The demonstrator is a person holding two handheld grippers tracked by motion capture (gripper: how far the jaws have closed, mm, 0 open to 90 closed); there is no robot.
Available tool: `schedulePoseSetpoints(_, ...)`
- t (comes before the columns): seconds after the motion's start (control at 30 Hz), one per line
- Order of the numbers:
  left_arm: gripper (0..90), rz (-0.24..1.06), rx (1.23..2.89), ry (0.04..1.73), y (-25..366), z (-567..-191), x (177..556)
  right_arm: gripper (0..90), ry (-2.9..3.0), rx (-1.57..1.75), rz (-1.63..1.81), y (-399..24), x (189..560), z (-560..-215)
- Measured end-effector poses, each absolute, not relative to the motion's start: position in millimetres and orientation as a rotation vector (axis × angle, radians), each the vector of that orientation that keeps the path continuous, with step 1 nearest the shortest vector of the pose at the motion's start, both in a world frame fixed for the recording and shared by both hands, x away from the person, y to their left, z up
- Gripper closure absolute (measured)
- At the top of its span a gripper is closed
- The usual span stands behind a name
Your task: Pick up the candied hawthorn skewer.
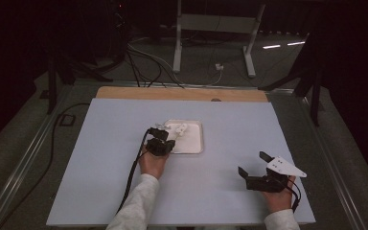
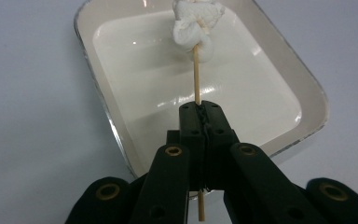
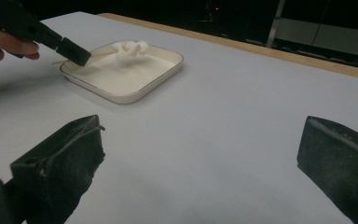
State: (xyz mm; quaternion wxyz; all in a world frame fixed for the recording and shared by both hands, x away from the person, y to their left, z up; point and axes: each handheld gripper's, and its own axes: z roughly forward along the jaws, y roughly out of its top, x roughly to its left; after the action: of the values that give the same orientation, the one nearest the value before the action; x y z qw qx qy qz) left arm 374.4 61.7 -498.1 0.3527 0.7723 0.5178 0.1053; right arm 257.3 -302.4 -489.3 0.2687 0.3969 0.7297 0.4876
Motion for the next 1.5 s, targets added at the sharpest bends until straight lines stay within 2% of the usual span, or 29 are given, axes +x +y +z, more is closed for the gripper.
schedulePoseSetpoints(0.4, 90.0, 0.28, 1.89, 1.257, 87, -484, 354, 0.1, 1.972, 1.092, 1.382, -297, 262, -484)
schedulePoseSetpoints(0.63, 90.0, 0.307, 1.87, 1.192, 96, -475, 338, 0.0, 1.991, 1.076, 1.45, -285, 275, -466)
schedulePoseSetpoints(1.07, 90.0, 0.324, 1.829, 1.152, 115, -473, 322, 0.1, 2.027, 1.139, 1.58, -252, 329, -433)
schedulePoseSetpoints(1.5, 90.0, 0.329, 1.803, 1.108, 120, -474, 313, 0.0, 2.103, 1.143, 1.607, -211, 364, -415)
